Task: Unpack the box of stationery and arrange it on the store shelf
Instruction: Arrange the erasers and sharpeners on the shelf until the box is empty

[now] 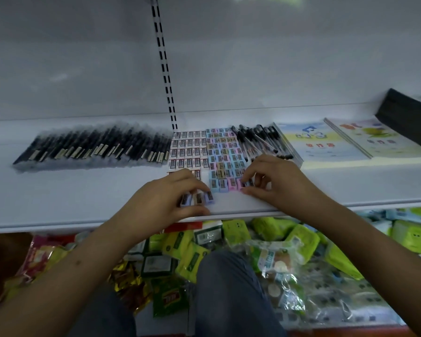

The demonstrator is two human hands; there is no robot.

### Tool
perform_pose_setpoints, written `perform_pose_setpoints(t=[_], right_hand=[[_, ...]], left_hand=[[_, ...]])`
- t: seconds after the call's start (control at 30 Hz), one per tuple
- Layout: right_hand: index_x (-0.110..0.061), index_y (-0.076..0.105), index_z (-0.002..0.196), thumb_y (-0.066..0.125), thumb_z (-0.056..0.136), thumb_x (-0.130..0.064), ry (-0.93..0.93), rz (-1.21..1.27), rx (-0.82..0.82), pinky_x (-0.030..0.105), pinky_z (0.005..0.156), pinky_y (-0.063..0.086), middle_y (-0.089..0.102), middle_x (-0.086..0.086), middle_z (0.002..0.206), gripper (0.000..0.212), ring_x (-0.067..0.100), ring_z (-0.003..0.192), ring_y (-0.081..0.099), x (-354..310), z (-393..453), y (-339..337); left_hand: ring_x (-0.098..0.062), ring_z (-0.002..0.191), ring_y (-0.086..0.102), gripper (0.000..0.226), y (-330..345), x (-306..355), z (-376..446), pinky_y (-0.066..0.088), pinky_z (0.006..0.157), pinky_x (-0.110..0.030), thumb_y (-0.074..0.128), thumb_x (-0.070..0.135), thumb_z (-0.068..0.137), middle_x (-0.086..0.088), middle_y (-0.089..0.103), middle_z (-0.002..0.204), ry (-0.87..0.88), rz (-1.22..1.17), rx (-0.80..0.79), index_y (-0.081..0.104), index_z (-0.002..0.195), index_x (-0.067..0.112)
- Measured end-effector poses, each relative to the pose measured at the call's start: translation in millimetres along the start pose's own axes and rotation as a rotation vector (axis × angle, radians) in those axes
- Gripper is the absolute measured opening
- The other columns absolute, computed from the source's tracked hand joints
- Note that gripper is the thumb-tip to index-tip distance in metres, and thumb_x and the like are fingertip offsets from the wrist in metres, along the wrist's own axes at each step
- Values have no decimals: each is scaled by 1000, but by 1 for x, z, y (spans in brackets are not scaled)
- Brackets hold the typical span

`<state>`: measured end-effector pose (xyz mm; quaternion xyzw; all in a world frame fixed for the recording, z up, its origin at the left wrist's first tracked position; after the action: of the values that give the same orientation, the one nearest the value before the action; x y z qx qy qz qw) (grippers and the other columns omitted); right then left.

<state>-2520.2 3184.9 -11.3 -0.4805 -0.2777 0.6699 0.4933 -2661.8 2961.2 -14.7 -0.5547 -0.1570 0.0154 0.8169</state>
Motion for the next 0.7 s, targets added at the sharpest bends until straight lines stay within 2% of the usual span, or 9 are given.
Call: perform_pose_setpoints(t=[0.13, 0.2, 0.27, 0.33, 0.4, 0.47, 0.57, 0.7], right_hand=[[-23, 67, 101, 74, 84, -27, 27, 30, 79, 14, 72, 47, 54, -10, 98, 19, 3, 75, 57, 0, -3, 4], [-24, 66, 106, 70, 86, -29, 15, 32, 138, 7, 72, 42, 53, -11, 102, 21, 1, 77, 54, -3, -9, 5], [-22, 66, 106, 70, 87, -26, -24, 32, 168, 7, 71, 41, 52, -12, 99, 21, 1, 76, 53, -9, -16, 6], [-20, 68, 106, 73, 86, -22, -62, 33, 162, 11, 71, 44, 52, -13, 96, 21, 3, 74, 53, -14, -22, 9], [-18, 68, 106, 74, 85, -20, -72, 55, 158, 13, 71, 45, 52, -13, 94, 23, 5, 75, 54, -16, -25, 11], [-19, 69, 107, 75, 84, -23, -70, 82, 151, 14, 73, 46, 55, -12, 95, 24, 5, 77, 55, -17, -26, 13], [-21, 70, 108, 74, 84, -30, -97, 92, 115, 9, 76, 44, 61, -9, 101, 26, 3, 81, 55, -22, -23, 19], [-20, 74, 101, 74, 81, -35, -139, 61, 102, 8, 82, 41, 66, -5, 100, 25, 3, 91, 56, -30, -17, 27]], left_hand=[[2, 89, 54, 40, 3, 6, 3, 52, 71, -26, 55, 65, 84, 21, 53, 104, 17, -36, 27, 66, 112, 38], [1, 91, 55, 43, 7, 11, 5, 53, 72, -28, 54, 64, 84, 19, 54, 105, 34, -44, 35, 67, 113, 35], [-1, 92, 56, 46, 12, 18, 10, 54, 72, -31, 54, 64, 84, 18, 55, 106, 38, -54, 39, 67, 114, 32], [0, 90, 56, 49, 15, 23, 15, 53, 71, -30, 56, 65, 82, 18, 54, 107, 39, -63, 43, 66, 116, 31], [6, 86, 53, 53, 11, 24, 14, 48, 70, -20, 60, 65, 79, 21, 50, 109, 20, -108, 46, 62, 119, 32], [4, 85, 54, 53, 3, 17, 7, 45, 71, -14, 66, 62, 76, 23, 47, 109, -20, -170, 44, 59, 121, 35], [-8, 84, 58, 48, -5, 8, -4, 49, 74, -20, 70, 55, 75, 19, 52, 107, -67, -195, 37, 64, 118, 34], [-5, 82, 59, 32, 1, 13, -5, 50, 73, -22, 68, 48, 80, 15, 59, 97, -36, -185, 49, 72, 105, 29]])
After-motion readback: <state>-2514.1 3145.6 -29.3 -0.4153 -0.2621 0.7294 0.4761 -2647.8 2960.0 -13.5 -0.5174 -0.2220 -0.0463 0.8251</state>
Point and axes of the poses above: each hand's wrist, its own z-axis towards the middle knuckle, its own y-axis out of the palm, x = y × z, the point moved 1 cm from there along z, towards the middle knuckle
